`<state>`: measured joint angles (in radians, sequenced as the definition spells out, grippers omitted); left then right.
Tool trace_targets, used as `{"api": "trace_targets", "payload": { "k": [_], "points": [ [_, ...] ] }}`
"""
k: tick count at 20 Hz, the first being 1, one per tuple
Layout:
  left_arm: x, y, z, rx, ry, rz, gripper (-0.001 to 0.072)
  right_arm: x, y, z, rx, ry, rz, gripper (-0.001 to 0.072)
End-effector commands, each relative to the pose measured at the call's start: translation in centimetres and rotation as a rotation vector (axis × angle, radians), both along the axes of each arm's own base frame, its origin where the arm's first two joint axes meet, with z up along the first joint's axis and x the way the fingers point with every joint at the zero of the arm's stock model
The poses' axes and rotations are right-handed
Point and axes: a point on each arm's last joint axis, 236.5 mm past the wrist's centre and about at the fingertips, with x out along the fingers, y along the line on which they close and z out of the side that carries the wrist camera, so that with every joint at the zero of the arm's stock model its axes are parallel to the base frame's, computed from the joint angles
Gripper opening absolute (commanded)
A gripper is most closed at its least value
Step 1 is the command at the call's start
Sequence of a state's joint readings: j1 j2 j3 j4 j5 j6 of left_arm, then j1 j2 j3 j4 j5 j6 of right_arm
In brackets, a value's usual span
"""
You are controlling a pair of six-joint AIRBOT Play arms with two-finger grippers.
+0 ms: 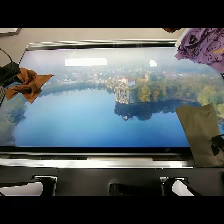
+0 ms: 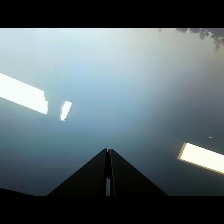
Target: Fold the clothes and pants, and hang the long-sleeved shirts on hangers.
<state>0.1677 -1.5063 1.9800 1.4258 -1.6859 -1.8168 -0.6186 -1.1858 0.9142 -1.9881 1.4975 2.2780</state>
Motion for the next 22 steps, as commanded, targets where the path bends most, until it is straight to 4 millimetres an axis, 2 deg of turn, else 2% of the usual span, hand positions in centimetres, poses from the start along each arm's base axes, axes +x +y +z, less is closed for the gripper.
{"api": "trace_targets", "payload": {
  "k": [1,2,3,4,5,6,7,8,9,10,12,13,16,17,19,22],
  "points": [
    [0.0,0.0,0.0,0.001,-0.001,-0.003,0.0019,3.2,-1.3,1.1,-0.021,-0.112,0.082,0.0485],
    [0.0,0.0,0.0,0.001,-0.001,-0.003,0.0019,5.6,-1.8,2.2,-0.029,-0.198,0.118,0.0478],
    [0.0,0.0,0.1,0.002,-0.002,-0.003,0.0019,9.0,-2.0,3.8,-0.030,-0.325,0.165,0.0472],
    [-0.1,0.0,0.2,0.002,-0.004,-0.003,0.0019,12.7,-1.6,5.5,-0.018,-0.473,0.212,0.0412],
    [-0.2,0.0,0.4,0.003,-0.009,-0.003,0.0019,16.6,-0.4,7.4,0.012,-0.629,0.266,0.0273],
    [-0.3,0.0,0.8,0.006,-0.019,-0.006,0.0018,20.6,1.4,9.6,0.037,-0.775,0.334,0.0241],
    [-0.6,-0.1,1.4,0.019,-0.033,-0.034,0.0019,23.7,4.3,11.2,0.076,-0.875,0.421,0.0125],
    [-1.0,-0.1,2.1,0.039,-0.051,-0.075,0.0018,26.1,7.6,12.1,0.112,-0.931,0.521,0.0062],
    [-1.4,-0.2,2.8,0.051,-0.068,-0.094,0.0018,27.8,11.6,12.5,0.153,-0.956,0.634,0.0032],
    [-1.9,-0.3,3.7,0.060,-0.090,-0.104,0.0018,28.9,15.6,12.6,0.187,-0.958,0.742,0.0032],
    [-3.0,-0.6,4.8,0.081,-0.119,-0.141,0.0018,30.0,24.5,12.6,0.261,-0.959,0.988,0.0032],
    [-3.9,-1.0,4.6,0.090,-0.123,-0.167,0.0018,29.8,29.0,12.6,0.300,-0.957,1.094,0.0032],
    [-7.3,-1.9,1.9,0.087,-0.109,-0.182,0.0018,27.0,40.0,12.0,0.411,-0.932,1.336,0.0032],
    [-8.4,-2.2,0.6,0.086,-0.109,-0.183,0.0018,25.8,42.6,11.8,0.442,-0.918,1.394,0.0032],
    [-10.1,-2.6,-1.3,0.084,-0.114,-0.181,0.0018,23.7,46.3,11.1,0.467,-0.884,1.492,0.0032],
    [-11.4,-2.9,-2.8,0.086,-0.107,-0.198,0.0019,22.7,48.0,11.0,0.443,-0.868,1.566,0.0032]
  ]
}}
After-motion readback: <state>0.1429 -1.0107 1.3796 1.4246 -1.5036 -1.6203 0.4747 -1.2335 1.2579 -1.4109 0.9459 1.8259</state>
